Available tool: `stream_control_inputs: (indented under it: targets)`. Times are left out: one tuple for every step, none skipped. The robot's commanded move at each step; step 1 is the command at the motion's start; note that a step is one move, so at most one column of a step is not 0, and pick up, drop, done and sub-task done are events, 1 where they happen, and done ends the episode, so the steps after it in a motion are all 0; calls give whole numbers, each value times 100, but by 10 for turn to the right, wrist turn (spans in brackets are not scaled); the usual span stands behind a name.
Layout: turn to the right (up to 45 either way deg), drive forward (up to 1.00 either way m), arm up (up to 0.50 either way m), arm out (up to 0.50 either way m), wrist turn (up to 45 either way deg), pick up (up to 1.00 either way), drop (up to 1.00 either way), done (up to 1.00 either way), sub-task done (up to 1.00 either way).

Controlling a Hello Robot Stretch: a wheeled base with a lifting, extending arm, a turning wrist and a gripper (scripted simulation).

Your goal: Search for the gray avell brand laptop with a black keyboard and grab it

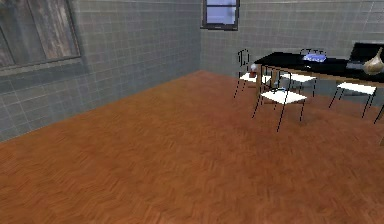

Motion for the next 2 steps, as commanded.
stream_control_inputs:
  targets:
    - [0,0,0,0,270,0,0,0,0]
    - [0,0,-30,0,0,0,0,0,0]
